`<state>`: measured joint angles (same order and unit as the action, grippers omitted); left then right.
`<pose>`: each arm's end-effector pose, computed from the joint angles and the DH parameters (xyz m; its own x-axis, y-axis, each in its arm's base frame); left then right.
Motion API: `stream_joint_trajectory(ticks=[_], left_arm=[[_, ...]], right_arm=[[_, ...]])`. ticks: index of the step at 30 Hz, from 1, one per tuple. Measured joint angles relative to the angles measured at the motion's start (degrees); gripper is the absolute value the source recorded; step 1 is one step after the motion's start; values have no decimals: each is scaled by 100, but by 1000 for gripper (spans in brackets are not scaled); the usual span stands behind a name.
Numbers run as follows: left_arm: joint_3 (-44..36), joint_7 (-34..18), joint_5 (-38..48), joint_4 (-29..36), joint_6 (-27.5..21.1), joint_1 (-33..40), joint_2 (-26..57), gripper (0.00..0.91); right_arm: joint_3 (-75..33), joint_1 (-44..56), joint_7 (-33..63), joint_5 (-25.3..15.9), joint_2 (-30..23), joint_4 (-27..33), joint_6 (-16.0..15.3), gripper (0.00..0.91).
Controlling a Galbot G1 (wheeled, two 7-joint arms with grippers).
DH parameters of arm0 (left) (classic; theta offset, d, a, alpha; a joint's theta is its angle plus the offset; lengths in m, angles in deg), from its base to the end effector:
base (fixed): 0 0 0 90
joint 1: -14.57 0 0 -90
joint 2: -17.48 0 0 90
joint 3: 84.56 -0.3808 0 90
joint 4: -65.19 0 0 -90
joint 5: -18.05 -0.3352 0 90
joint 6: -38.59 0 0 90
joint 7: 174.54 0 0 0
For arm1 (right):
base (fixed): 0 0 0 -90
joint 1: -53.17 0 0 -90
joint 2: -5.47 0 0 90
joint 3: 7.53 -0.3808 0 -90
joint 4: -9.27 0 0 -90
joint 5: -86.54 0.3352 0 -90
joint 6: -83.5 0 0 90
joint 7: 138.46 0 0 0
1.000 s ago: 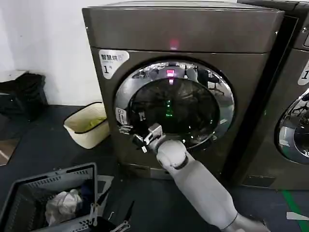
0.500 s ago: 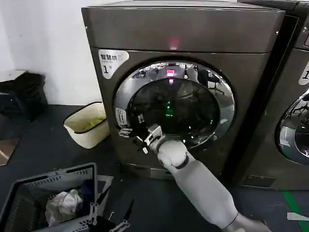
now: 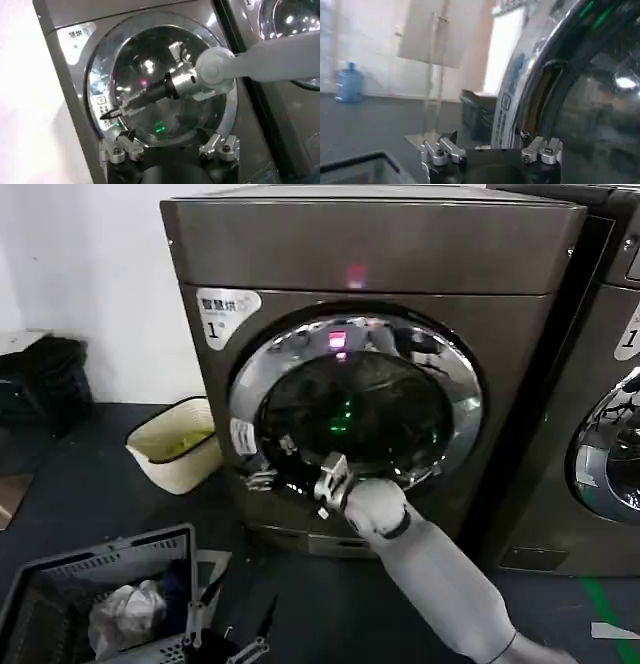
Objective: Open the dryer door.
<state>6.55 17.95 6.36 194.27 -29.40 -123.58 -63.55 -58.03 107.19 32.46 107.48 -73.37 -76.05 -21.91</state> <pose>0.0495 0.0314 -0.3050 -0.9076 0.3998 -0.1284 0.3355 0.8744 0.3506 0.4680 0.1295 -0.2059 -0.7005 -0.7136 0.0001 -0.7031 0.6902 -0.1709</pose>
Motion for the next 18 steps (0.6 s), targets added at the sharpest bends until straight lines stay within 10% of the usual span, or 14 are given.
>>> stream_joint_trajectory(ticks=[18], left_arm=[[-12,6,6,-42,-32,57,-5,907]], right_arm=[[-49,212,-1888,222,571,-323,646,907]])
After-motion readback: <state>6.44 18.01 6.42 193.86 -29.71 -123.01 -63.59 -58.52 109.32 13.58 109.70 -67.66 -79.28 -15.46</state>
